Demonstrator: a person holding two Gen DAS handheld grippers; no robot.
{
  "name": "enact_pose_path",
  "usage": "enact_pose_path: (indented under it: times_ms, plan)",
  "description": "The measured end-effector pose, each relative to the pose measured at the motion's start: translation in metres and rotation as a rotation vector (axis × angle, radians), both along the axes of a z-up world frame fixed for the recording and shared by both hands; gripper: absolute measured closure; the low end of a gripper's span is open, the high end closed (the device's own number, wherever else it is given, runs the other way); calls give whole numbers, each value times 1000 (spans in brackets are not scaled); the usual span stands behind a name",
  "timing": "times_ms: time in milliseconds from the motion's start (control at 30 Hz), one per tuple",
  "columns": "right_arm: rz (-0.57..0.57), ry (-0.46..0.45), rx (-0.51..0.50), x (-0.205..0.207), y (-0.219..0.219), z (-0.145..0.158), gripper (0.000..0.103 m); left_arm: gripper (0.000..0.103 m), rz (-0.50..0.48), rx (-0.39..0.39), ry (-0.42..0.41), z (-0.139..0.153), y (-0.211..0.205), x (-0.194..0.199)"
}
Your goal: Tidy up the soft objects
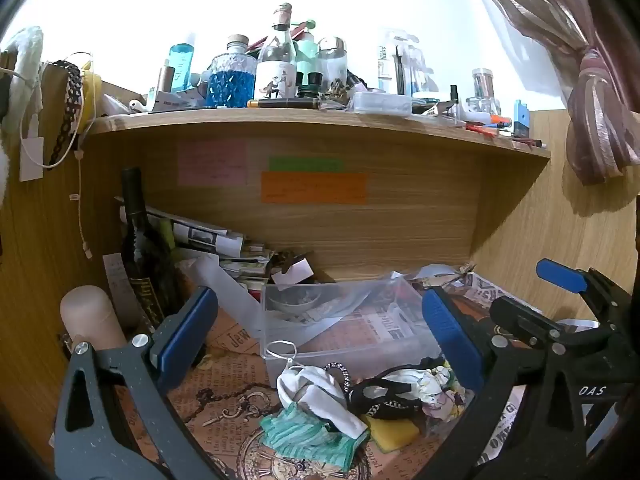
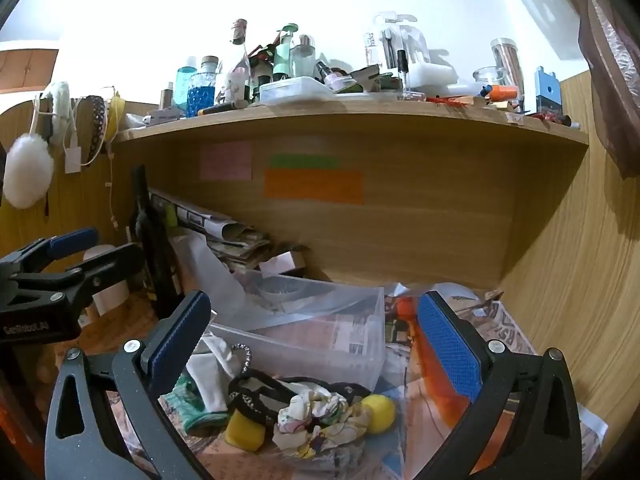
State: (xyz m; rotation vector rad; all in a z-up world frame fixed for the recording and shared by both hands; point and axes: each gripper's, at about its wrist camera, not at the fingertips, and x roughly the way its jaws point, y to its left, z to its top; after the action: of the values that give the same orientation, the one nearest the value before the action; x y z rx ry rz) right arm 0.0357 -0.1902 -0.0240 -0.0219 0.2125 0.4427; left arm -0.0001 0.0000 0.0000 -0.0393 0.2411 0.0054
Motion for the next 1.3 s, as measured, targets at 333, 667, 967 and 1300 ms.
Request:
enact_pose_path:
  times_ms: [333,667,967,1300]
  plan:
    - [-4,-6,-11,-2,2,0,0,0,13,2,-6,4,-12,0]
    - [-4,-6,2,-3,2,4,0,0,-2,0,-11,0,-8,-2]
    - [-4,-5,4,-4,1,4,0,0,-20,1,-11,1,-12,-3]
    - [-3,-7,7,-5,2,5,0,0,-23,-8,-9,1,-9,-5]
